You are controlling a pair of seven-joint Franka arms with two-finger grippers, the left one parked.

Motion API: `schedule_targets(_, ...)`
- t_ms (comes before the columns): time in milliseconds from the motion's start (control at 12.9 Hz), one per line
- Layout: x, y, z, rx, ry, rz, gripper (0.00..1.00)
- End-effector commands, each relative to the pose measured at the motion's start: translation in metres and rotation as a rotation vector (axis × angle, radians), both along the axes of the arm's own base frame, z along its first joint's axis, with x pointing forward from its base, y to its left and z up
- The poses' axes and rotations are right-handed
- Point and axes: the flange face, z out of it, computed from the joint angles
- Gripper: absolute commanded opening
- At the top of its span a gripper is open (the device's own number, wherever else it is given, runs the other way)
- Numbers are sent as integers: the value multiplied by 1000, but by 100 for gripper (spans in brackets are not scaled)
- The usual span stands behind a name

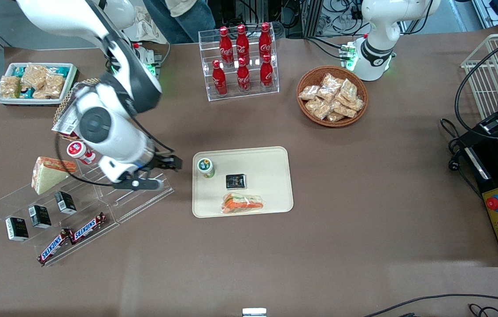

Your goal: Place green gum on tray

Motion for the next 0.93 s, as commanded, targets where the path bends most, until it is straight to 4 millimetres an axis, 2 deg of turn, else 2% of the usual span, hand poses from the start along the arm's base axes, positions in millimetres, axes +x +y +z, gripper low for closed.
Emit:
schedule_targets(0,19,-57,63,-13,-12,7,100)
schedule_targets(155,22,-102,89,-23,-16,23,100)
schedule_targets(388,20,-169,116,-18,-57,-15,100)
schedule_targets(543,16,-198,128,-22,-68,-57,100)
schedule_targets(698,15,-223,131,-27,-72,-63,100)
schedule_targets(853,14,-226,131,-30,-75,-16,100)
